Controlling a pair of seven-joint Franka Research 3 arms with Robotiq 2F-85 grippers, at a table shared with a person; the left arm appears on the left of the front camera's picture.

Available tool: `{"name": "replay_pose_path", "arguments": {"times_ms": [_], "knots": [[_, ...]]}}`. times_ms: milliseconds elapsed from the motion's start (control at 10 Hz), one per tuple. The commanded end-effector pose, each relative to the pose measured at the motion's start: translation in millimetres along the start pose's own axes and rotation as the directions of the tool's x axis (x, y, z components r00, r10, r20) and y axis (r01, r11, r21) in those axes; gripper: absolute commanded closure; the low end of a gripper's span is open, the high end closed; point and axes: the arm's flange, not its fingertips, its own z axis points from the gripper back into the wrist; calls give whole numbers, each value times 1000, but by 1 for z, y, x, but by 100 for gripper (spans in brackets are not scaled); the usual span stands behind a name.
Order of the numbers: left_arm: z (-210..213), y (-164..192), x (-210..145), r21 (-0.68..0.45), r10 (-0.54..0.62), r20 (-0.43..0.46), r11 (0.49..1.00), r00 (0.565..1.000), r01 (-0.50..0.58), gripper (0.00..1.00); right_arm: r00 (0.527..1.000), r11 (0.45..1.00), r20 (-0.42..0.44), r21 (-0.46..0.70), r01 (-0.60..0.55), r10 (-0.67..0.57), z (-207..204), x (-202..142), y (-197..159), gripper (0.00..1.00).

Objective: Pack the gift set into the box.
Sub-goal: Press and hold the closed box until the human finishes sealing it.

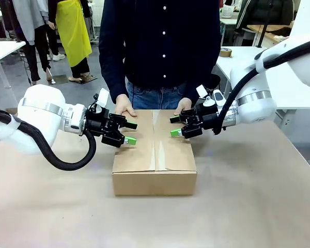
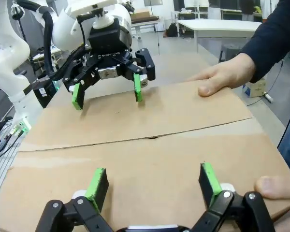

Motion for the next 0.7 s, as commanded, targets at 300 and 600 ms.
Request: {"name": "replay_pose_path", "arguments": {"times_ms": [300, 600], "knots": [[0, -1, -25, -37, -29, -57, 999, 998, 27, 0, 995, 986, -100, 167, 18, -1, -6, -19, 1, 0], [0, 0, -11, -18, -14, -31, 1000, 999, 13, 0, 999, 992, -32, 122, -21, 25, -2, -2, 6, 0]]}}
